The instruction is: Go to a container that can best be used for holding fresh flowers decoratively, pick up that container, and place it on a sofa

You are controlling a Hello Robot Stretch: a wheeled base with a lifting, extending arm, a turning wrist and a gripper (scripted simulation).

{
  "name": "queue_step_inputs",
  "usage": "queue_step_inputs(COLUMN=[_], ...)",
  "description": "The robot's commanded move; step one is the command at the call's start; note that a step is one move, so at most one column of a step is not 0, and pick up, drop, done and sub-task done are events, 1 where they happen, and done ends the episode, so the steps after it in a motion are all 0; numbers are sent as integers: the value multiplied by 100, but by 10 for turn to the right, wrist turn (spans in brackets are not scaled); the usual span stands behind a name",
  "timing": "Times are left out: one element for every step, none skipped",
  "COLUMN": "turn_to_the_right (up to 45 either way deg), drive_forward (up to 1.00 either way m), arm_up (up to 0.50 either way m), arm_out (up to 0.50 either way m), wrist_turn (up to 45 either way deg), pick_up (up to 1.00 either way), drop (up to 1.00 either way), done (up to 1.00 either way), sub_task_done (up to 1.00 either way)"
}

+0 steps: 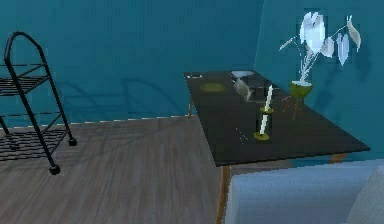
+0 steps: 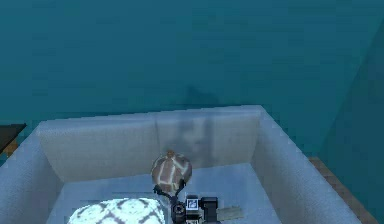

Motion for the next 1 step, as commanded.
queue_step_inputs(turn_to_the_right=[0], drive_forward=[0], arm_up=[0], arm_out=[0], wrist_turn=[0], pick_up=[0], drop=[100], done=[0], sub_task_done=[0])
